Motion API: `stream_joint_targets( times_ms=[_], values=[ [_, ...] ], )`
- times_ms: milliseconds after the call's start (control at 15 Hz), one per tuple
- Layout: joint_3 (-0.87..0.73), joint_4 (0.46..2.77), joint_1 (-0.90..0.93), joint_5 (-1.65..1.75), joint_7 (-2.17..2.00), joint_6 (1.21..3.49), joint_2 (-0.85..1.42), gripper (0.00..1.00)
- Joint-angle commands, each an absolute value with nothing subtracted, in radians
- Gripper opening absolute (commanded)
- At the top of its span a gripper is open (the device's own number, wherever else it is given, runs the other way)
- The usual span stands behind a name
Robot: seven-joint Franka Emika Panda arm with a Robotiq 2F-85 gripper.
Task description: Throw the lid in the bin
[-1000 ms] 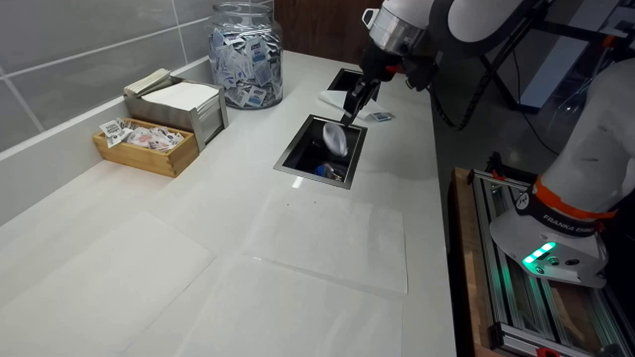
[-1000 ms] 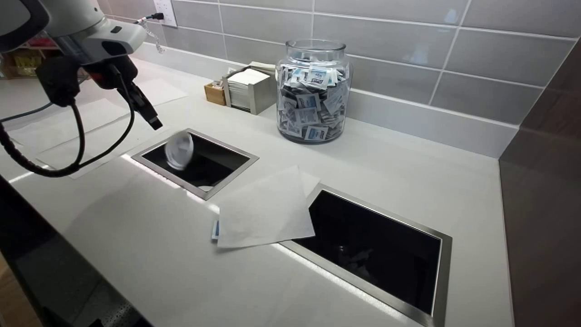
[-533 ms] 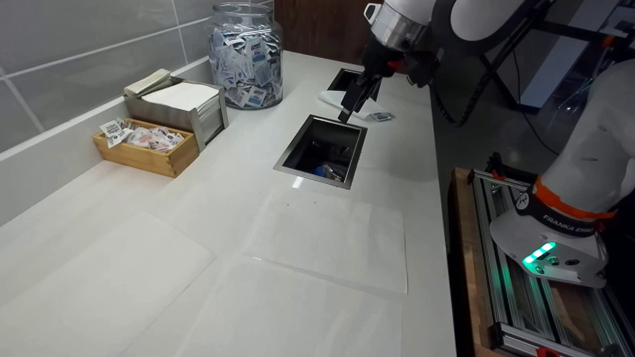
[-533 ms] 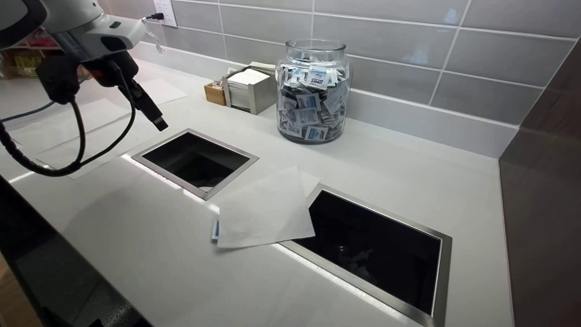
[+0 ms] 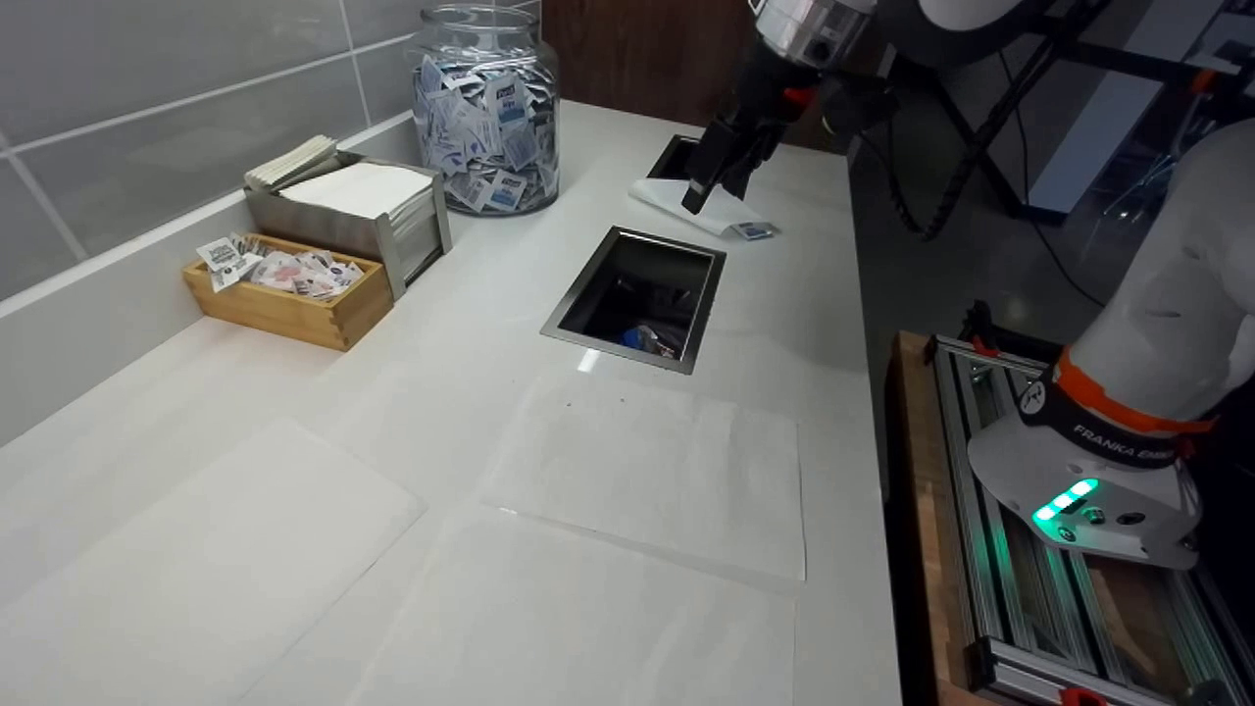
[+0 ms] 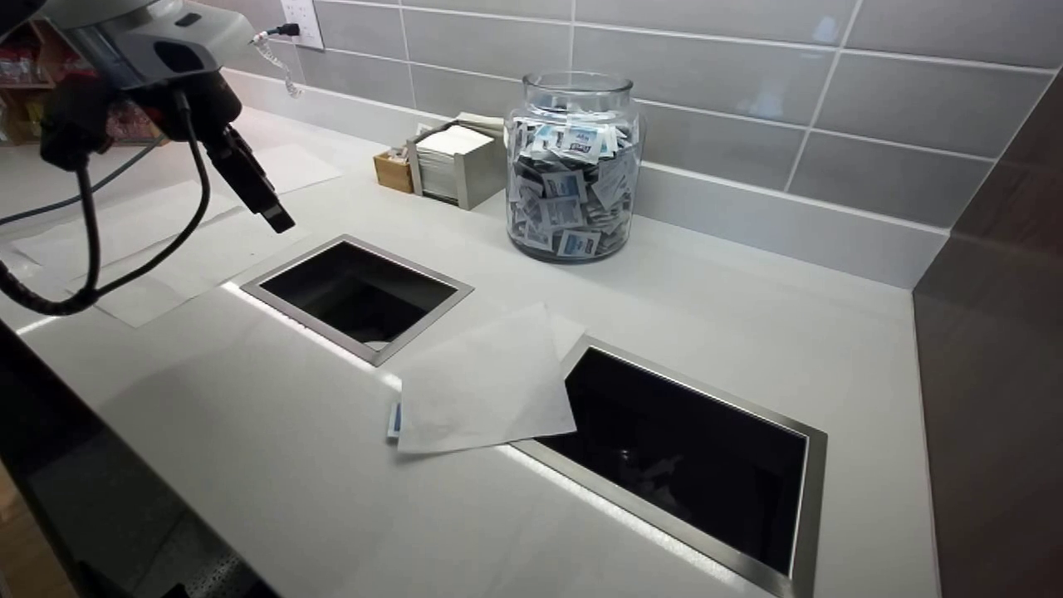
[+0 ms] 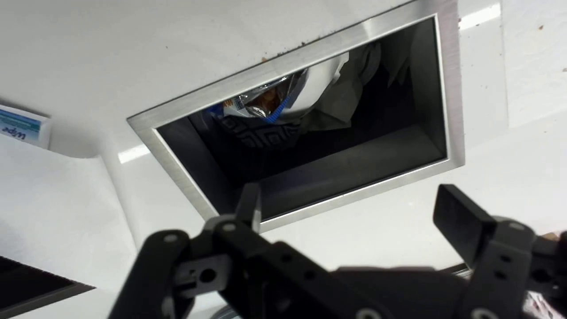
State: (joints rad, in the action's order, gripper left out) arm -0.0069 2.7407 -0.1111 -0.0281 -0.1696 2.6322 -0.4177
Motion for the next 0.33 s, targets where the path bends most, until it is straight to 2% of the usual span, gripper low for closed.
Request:
stream_joint_targets(
  times_ms=[0,267],
  values=[
    [-0.007,2.74,-0.118,-0.027,-0.187,2.608,-0.436,1.0],
    [-0.001,2.743,-0.129,-0.027,-0.211,2.578,-0.476,1.0]
  ],
)
